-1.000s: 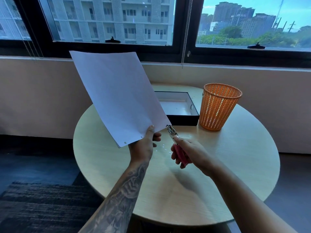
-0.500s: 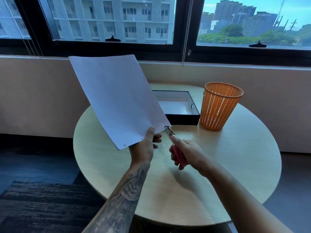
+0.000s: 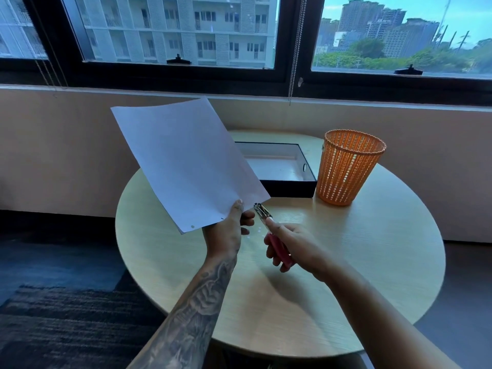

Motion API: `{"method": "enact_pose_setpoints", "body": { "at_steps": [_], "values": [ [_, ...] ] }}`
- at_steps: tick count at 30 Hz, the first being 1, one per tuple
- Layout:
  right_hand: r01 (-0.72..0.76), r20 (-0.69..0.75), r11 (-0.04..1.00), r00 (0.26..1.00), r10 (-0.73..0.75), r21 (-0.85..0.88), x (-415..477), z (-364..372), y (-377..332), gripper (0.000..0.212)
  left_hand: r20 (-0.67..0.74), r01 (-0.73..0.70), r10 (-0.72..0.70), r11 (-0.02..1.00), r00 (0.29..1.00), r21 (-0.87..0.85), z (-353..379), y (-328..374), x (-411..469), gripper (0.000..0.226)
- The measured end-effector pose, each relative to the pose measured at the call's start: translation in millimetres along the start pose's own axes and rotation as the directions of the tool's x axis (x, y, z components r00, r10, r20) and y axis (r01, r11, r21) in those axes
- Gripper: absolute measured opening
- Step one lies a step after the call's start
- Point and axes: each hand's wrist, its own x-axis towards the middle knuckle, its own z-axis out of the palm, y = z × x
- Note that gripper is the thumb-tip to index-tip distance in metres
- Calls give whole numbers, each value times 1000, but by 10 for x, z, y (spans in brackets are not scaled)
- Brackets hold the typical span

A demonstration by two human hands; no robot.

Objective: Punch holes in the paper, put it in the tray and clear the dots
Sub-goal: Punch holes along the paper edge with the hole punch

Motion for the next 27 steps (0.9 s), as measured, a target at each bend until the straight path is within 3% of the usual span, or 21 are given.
{"method": "enact_pose_setpoints", "body": {
  "at_steps": [10,27],
  "values": [
    [14,-1,999,1000,-14,49,10,61,-46,58,-1,-22,22,999,1000,39,36,0,-45,24],
    [26,-33,999,999,-24,36,61,24,7,60,-6,-53,53,996,999,75,-23,-41,-30,25]
  ]
}}
